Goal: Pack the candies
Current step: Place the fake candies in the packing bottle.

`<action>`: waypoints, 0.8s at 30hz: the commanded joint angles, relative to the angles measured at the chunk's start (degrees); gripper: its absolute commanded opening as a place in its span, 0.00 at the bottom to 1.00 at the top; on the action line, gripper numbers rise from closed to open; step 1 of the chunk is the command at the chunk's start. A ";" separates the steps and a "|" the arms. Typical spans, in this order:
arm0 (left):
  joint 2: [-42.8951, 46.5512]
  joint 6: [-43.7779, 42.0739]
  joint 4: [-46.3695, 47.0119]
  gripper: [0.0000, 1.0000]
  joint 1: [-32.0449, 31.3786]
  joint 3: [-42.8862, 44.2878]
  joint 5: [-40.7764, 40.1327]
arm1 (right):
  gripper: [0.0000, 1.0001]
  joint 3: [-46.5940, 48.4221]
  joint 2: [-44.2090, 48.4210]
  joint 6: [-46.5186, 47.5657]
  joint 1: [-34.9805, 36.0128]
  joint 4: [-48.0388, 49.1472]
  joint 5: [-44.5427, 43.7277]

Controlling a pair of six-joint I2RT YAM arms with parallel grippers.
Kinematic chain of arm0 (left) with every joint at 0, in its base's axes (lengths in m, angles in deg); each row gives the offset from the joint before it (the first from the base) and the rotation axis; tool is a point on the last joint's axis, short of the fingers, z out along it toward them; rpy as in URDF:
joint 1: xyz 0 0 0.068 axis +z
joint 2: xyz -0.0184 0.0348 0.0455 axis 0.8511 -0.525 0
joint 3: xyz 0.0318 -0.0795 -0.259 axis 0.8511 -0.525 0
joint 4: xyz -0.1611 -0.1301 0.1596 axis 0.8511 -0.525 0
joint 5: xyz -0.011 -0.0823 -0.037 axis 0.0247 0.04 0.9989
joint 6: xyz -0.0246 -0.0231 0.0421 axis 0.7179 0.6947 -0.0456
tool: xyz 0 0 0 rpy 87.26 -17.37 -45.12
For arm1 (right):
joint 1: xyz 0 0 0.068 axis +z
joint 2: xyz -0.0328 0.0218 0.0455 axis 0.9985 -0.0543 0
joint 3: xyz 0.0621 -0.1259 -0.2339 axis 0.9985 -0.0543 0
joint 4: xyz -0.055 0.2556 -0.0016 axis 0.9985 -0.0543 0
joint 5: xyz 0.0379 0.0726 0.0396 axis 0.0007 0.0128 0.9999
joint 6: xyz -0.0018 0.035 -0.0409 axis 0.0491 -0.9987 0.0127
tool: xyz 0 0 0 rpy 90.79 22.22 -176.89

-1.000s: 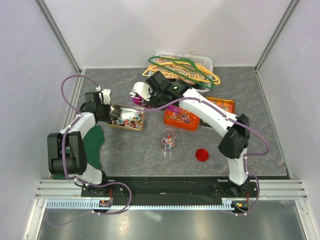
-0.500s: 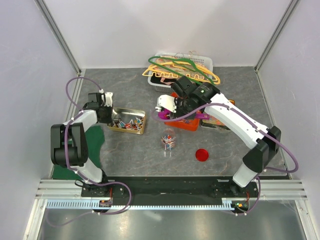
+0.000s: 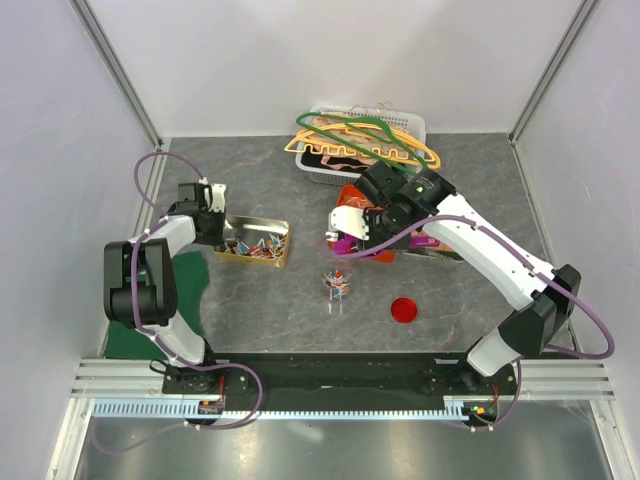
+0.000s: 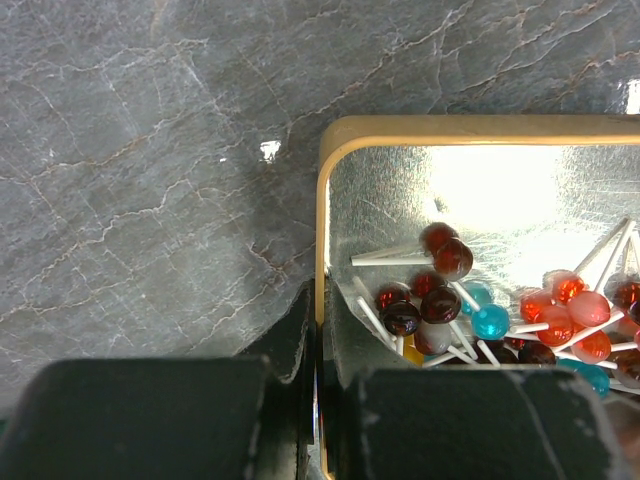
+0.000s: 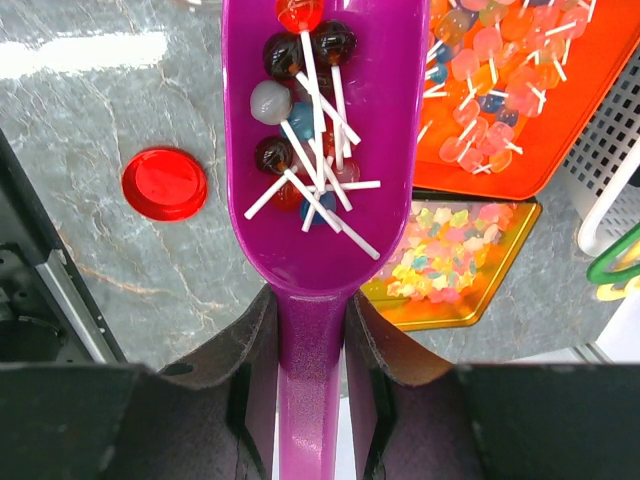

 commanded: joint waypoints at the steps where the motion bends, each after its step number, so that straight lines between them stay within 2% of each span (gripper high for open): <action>1: -0.23 0.02 0.30 0.02 0.01 2.03 -0.15 | 0.00 -1.13 2.15 1.49 0.87 -3.36 -1.42; 24: 0.56 0.11 0.30 0.02 0.01 2.03 -0.94 | 0.00 -4.82 2.41 -0.88 9.40 -6.61 -11.61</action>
